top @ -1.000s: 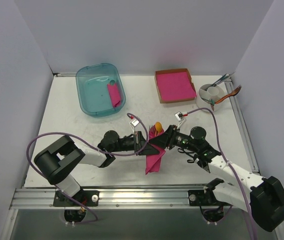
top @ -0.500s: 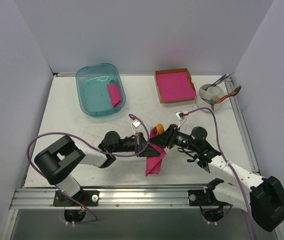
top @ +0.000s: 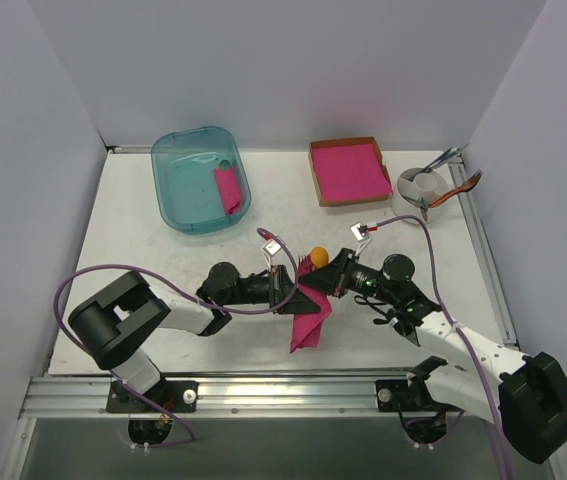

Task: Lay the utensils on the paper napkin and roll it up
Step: Roll the napkin.

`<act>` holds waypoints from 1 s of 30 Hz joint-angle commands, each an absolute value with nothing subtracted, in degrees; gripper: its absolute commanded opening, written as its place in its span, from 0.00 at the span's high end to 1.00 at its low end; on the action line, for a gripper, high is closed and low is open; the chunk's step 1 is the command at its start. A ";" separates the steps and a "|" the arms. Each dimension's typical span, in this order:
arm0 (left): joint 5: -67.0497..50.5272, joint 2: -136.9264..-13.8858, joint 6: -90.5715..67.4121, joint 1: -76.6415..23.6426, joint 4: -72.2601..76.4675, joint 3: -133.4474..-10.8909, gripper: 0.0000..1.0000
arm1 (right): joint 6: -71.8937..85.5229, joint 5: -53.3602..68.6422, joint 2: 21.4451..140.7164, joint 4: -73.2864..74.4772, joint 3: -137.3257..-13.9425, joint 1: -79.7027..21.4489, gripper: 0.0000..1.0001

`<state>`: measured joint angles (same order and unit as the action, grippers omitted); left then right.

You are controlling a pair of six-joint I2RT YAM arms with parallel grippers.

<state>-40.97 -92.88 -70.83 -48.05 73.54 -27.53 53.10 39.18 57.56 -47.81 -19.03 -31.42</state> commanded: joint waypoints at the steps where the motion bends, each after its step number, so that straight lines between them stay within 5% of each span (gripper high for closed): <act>1: -42.10 -92.29 -70.32 -48.34 89.65 -29.09 0.62 | 52.73 38.59 55.99 -52.91 -18.55 -31.03 1.00; 4: -41.49 -91.32 -68.91 -48.25 87.98 -29.18 0.47 | 53.96 38.50 55.99 -54.39 -17.67 -31.11 1.00; 13: -40.35 -89.12 -64.08 -48.16 81.21 -31.29 0.47 | 56.16 38.06 55.99 -56.60 -16.52 -31.73 1.00; 17: -38.68 -89.38 -62.93 -47.99 81.21 -30.94 0.55 | 56.43 37.79 55.99 -56.69 -16.44 -32.25 1.00; 22: -37.62 -89.82 -61.96 -47.99 80.33 -31.29 0.82 | 56.78 37.35 56.07 -57.30 -16.17 -32.78 1.00; 25: -37.70 -90.17 -62.05 -47.99 80.33 -31.38 0.89 | 56.78 37.44 56.07 -57.13 -16.43 -32.78 1.00; 29: -37.62 -90.88 -62.14 -47.73 80.95 -30.68 0.98 | 56.43 36.92 55.02 -55.55 -16.79 -32.70 0.73; 30: -37.53 -91.14 -62.40 -47.64 81.82 -30.06 0.98 | 56.16 36.74 54.58 -55.11 -16.79 -32.61 0.58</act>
<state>-39.13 -91.29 -63.86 -47.94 72.97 -28.58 56.95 37.28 56.62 -54.35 -16.51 -32.14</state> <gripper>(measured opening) 0.205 0.318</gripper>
